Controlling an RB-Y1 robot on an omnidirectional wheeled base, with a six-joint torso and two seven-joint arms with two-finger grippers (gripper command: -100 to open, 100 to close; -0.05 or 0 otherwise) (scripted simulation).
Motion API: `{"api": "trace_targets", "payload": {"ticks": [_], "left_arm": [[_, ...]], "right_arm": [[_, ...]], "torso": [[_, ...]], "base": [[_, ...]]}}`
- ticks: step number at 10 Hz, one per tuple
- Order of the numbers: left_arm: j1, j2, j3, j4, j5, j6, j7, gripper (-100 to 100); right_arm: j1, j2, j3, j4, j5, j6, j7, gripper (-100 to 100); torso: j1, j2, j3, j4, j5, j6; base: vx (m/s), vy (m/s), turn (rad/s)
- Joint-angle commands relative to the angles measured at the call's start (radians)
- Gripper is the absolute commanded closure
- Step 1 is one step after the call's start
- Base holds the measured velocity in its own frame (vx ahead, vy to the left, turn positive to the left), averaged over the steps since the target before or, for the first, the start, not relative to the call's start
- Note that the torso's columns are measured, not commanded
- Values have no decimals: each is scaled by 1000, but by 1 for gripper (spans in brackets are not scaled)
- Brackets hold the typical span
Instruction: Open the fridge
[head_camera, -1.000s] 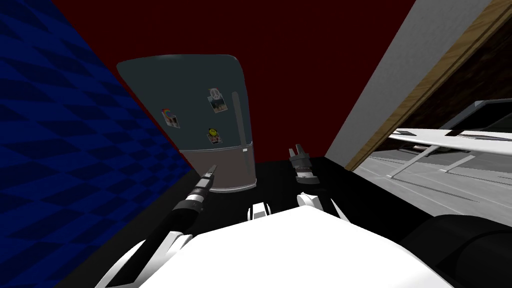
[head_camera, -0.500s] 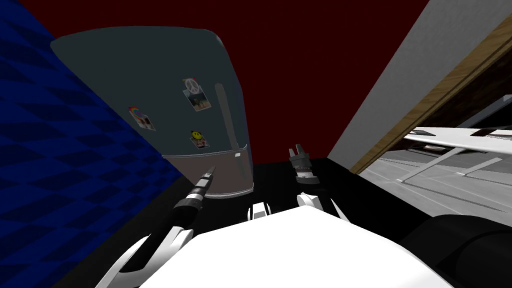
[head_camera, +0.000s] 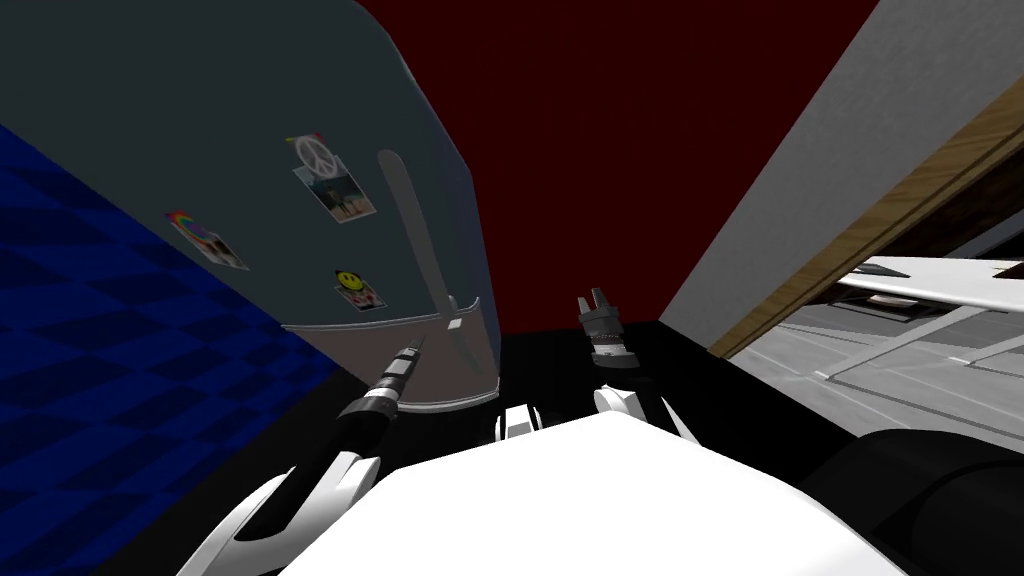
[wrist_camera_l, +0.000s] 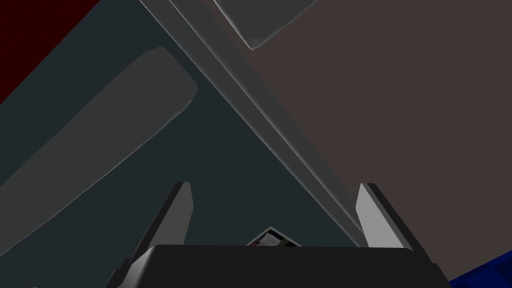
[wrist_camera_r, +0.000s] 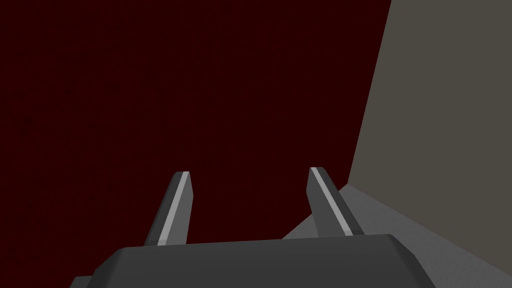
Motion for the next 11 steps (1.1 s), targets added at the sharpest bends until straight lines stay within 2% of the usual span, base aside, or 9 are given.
{"api": "trace_targets", "payload": {"ticks": [1,5,8,9,11], "left_arm": [[-5,8,24,-4,-16,39,-15,-100],[2,22,48,-82,-30,79,-33,-100],[4,26,53,-135,-33,88,-37,-100],[4,25,52,-119,-34,83,-37,-100],[3,26,55,-127,-32,89,-36,-100]], "right_arm": [[0,0,0,0,0,0,0,0],[0,0,0,0,0,0,0,0],[0,0,0,0,0,0,0,0],[0,0,0,0,0,0,0,0],[0,0,0,0,0,0,0,0]], "torso": [[-2,-1,-1,0,0,0],[3,1,1,0,1,0],[-2,-3,-3,1,-2,3],[-2,-2,-2,0,-1,1],[1,-4,-2,-1,0,0]], "base": [[194,-198,12],[155,-128,14],[43,-41,-6],[12,-11,-2],[79,12,-13]]}}
